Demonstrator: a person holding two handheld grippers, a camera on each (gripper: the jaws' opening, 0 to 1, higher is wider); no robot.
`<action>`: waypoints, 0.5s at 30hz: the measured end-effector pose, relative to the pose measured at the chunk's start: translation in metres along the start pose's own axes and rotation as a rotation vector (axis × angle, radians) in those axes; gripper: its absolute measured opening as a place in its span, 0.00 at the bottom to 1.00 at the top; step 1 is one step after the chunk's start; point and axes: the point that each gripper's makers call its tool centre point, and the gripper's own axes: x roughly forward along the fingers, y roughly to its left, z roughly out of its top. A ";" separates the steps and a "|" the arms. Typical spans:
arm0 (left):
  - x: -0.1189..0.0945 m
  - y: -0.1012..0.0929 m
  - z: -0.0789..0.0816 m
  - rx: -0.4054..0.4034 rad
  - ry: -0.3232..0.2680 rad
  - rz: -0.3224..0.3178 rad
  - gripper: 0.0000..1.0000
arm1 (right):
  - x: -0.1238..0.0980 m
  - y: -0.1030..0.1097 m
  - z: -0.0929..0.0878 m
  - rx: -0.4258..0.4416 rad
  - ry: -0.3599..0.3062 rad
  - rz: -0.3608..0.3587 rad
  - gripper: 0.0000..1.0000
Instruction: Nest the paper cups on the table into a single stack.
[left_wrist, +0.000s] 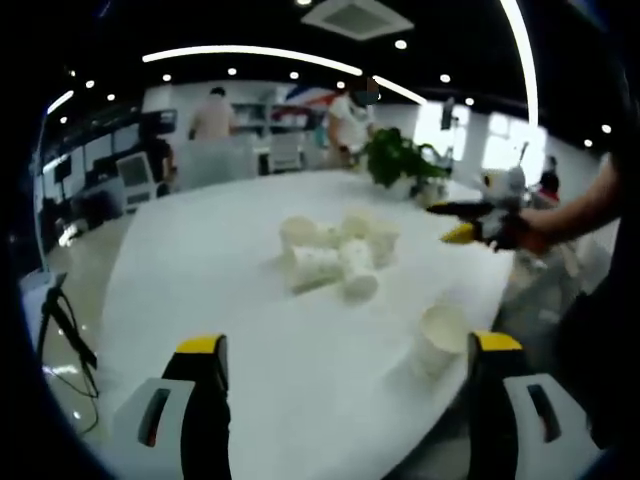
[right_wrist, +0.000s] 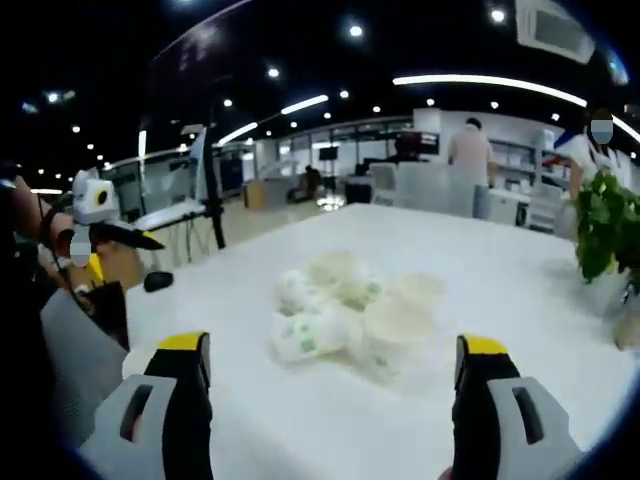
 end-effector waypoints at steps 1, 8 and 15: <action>-0.001 0.000 0.000 0.000 0.001 0.001 0.98 | 0.003 -0.003 0.000 -0.001 0.003 -0.004 1.00; -0.004 0.001 -0.003 -0.006 0.009 0.010 0.98 | 0.022 -0.023 0.002 -0.037 0.031 -0.021 0.97; -0.007 0.006 -0.005 -0.003 0.021 0.020 0.98 | 0.035 -0.036 -0.002 -0.071 0.069 -0.014 0.94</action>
